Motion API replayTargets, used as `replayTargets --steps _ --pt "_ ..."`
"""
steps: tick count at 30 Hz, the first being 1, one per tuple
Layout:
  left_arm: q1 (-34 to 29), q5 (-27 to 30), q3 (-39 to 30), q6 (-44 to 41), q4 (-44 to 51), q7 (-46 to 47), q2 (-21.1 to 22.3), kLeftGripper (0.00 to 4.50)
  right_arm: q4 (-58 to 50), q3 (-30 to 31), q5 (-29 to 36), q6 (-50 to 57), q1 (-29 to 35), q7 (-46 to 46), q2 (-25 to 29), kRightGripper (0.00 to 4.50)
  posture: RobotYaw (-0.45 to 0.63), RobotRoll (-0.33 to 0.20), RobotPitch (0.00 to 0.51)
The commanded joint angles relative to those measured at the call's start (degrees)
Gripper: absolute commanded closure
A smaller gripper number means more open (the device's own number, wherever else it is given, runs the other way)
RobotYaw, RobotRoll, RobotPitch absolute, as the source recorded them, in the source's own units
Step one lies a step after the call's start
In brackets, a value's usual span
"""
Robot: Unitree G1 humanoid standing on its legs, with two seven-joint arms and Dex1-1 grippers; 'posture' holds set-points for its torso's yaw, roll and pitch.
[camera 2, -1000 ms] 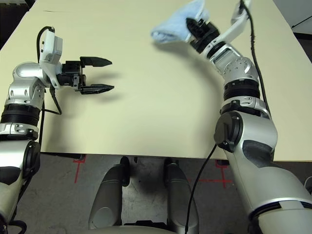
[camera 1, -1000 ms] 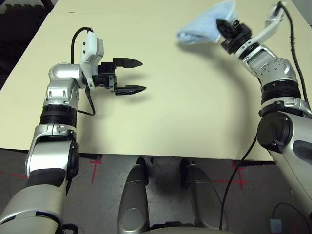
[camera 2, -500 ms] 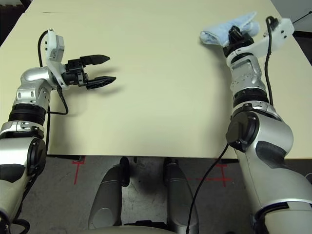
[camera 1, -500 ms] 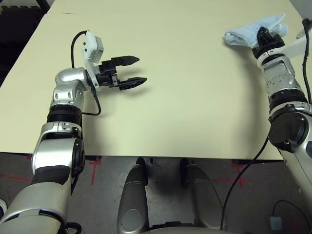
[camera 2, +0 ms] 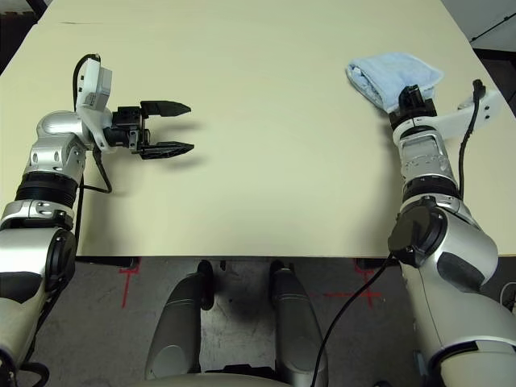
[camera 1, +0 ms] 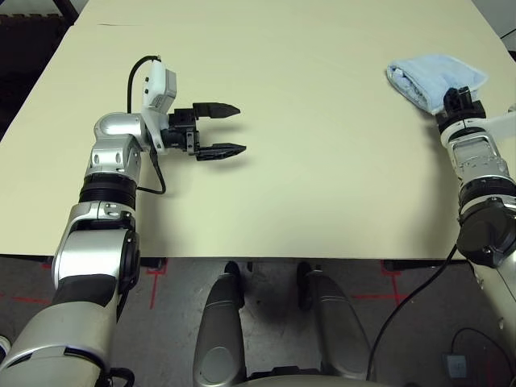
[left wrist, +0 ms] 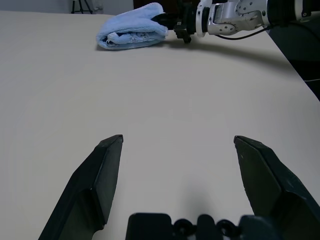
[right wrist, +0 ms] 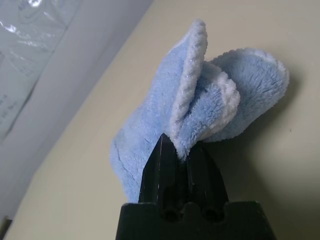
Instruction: Fold the towel and set it aside.
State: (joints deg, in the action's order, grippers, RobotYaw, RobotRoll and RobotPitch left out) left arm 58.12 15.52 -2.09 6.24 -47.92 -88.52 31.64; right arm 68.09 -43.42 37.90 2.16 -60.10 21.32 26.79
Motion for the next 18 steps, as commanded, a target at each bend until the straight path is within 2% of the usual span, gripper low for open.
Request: replayTargets --steps 1,7,18 --pt "0.6 -1.0 0.7 0.9 -1.0 -0.6 0.1 0.00 -2.4 -0.7 1.8 0.4 0.4 -2.3 -2.3 4.47 -0.07 0.000 0.274" --pt "1.1 -0.9 0.8 1.1 -1.6 -0.2 -0.2 0.00 -5.2 0.1 2.8 1.9 -1.1 -5.1 -6.3 4.47 -0.07 0.000 0.274" --pt "1.0 -1.1 0.8 1.0 -1.3 0.1 0.0 0.00 -7.0 -0.6 4.4 3.2 -1.1 -10.1 -7.7 4.47 -0.06 0.000 0.276"
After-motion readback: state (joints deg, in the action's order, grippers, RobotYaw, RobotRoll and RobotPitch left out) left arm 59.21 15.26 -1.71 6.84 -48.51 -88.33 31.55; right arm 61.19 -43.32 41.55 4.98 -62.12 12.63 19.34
